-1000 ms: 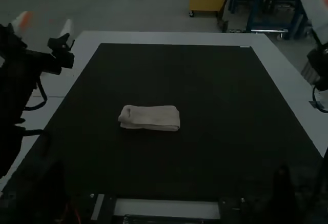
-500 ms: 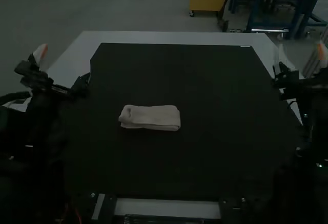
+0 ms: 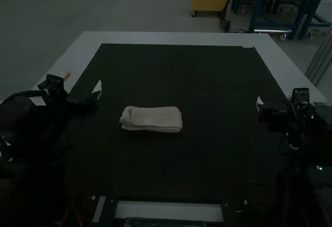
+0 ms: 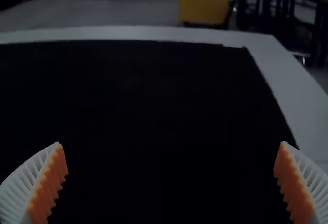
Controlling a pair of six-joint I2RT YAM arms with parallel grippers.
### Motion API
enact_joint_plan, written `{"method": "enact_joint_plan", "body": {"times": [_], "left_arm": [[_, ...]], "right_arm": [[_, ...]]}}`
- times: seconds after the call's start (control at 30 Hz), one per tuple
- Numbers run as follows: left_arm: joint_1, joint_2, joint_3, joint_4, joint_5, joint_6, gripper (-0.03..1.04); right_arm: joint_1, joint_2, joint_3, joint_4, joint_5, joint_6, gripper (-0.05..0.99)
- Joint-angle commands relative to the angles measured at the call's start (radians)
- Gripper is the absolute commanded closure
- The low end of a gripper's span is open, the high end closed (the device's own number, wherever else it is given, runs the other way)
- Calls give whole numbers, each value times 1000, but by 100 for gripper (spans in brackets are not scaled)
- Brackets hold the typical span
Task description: Fold the towel.
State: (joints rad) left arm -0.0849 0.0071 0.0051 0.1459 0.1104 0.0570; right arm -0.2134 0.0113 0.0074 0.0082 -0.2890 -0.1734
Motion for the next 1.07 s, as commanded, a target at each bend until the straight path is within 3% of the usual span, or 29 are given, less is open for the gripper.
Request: {"method": "enact_joint_plan", "body": {"times": [0.0,0.03,0.17,1.03], "left_arm": [[7,-9,-5,-89,-55,-37,5],[8,-7,-5,-128,-67,-59,5],[17,-7,-5,-137,-115,-82,5],[22,-7,-5,-137,-115,-82,5]], "right_arm": [[-3,-10,-7,-48,8,-135,1],[-1,-10,-7,-48,8,-136,1],[0,-11,-7,-51,7,-144,1],[5,-10,-7,-51,2,-146,1]]}}
